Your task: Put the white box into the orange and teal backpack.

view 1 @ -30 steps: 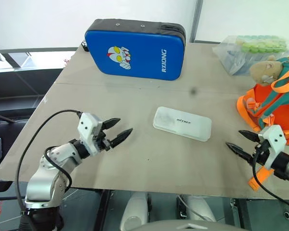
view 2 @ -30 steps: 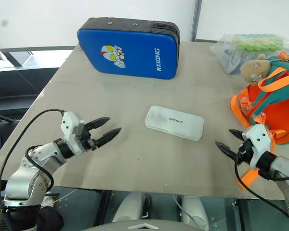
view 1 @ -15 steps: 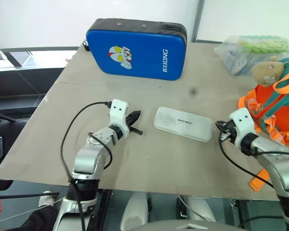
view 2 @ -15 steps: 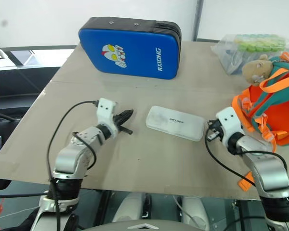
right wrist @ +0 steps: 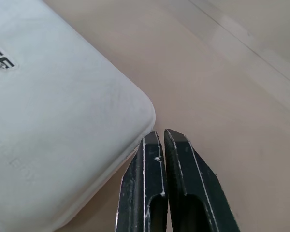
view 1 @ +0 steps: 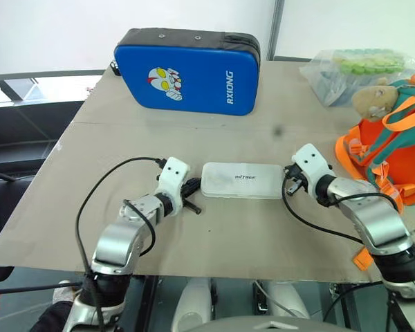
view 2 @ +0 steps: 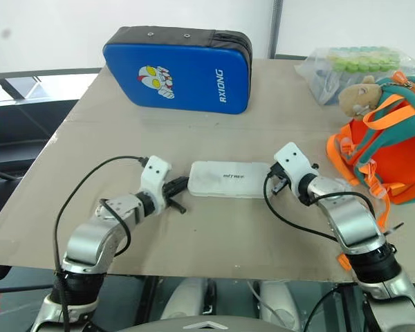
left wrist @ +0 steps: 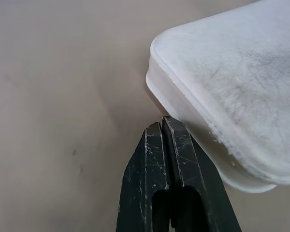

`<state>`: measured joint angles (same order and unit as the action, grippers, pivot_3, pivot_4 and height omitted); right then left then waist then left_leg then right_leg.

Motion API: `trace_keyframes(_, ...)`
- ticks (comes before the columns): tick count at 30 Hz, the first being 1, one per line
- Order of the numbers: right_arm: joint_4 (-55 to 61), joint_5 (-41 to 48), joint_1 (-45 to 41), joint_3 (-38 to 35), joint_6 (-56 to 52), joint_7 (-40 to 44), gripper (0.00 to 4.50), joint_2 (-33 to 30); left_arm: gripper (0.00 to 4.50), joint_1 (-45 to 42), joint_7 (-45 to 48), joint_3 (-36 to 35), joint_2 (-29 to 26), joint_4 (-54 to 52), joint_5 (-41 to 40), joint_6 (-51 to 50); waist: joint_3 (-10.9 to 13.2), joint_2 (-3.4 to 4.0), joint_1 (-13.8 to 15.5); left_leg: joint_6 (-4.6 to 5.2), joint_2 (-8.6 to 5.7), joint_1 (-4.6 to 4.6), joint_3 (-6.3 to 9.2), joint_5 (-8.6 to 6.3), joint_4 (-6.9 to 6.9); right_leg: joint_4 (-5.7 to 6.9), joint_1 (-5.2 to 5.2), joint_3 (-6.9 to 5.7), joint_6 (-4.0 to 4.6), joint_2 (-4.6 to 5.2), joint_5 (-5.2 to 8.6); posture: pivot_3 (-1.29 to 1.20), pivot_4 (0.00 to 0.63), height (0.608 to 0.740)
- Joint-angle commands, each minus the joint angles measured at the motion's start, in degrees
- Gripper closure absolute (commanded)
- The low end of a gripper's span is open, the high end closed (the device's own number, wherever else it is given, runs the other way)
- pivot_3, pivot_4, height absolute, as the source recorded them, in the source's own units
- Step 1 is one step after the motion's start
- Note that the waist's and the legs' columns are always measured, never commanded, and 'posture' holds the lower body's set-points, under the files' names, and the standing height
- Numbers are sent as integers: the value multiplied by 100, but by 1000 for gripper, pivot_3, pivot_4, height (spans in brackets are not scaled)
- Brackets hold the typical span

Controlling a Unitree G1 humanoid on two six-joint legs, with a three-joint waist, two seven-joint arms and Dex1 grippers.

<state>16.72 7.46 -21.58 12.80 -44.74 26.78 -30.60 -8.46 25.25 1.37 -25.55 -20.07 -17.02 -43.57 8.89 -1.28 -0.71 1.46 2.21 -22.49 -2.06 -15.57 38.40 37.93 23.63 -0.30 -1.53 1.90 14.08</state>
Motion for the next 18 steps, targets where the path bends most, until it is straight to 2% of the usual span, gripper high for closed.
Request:
trace_keyframes(1,30,43,-109,148,367,323,4482,99,4474,146,255,-418,222,-334,-857,-556,0,0,6,0,0,-2,1,0,0,-1,0,0,0,2,0,0,150,740)
trace_keyframes(2,0,21,-94,123,414,357,4500,77,3968,174,246,-699,273,-367,-1126,-825,0,0,7,0,-1,-4,1,0,0,-3,0,0,0,3,0,0,150,740)
trace_keyframes(3,-34,6,-78,85,460,393,4500,46,3766,235,319,-899,157,-366,-1238,-959,0,-1,4,0,-1,-6,1,0,1,-3,1,-1,0,4,0,0,150,740)
trace_keyframes(4,-61,-5,-61,48,502,427,4500,19,3370,289,375,-1091,42,-351,-1342,-1088,0,0,1,0,0,-7,2,0,2,-4,1,-2,-1,5,0,0,150,740)
trace_keyframes(5,-99,-13,-52,-11,540,450,4500,-19,3299,329,510,-1371,-174,-215,-1442,-1183,0,0,0,0,-1,-6,2,0,1,-4,1,-1,-1,5,0,0,150,740)
trace_keyframes(7,-145,-19,-43,-106,589,475,4500,-69,2659,324,835,-1870,-500,34,-1867,-1560,0,-1,-26,0,-1,-5,2,0,1,-3,1,-1,-1,5,0,0,150,740)
trace_keyframes(8,-175,-26,-50,-139,618,490,4500,-80,2362,281,988,-2020,-651,133,-2091,-1787,1,0,-34,0,1,-4,3,0,0,0,2,-1,0,-2,0,0,150,740)
trace_keyframes(9,-192,-39,-51,-166,650,500,4500,-87,1807,209,1161,-2153,-794,227,-2438,-2133,2,2,-26,0,3,0,3,0,-2,2,4,-5,1,-5,0,0,150,740)
trace_keyframes(10,-203,-45,-51,-188,676,504,4500,-91,1655,127,1304,-2284,-902,322,-2761,-2483,2,1,-17,0,2,1,5,0,-3,2,3,-8,1,-5,1,0,150,740)
trace_keyframes(11,-191,-44,-47,-212,692,502,4500,-89,1293,74,1472,-2326,-1048,432,-3004,-2789,2,1,-11,0,2,0,6,0,-2,3,3,-11,1,-4,1,0,150,740)
trace_keyframes(14,-85,-36,-7,-243,677,488,4500,-78,61,-150,1590,-2393,-1178,750,-3416,-3355,2,1,10,0,-3,-6,7,0,-1,-1,3,-12,0,4,1,0,150,740)
trace_keyframes(18,78,8,72,-242,615,503,4500,-62,61,-573,1298,-2348,-847,1055,-3672,-3816,3,-1,9,0,-7,-10,6,0,1,-5,3,-11,-1,10,1,0,150,740)
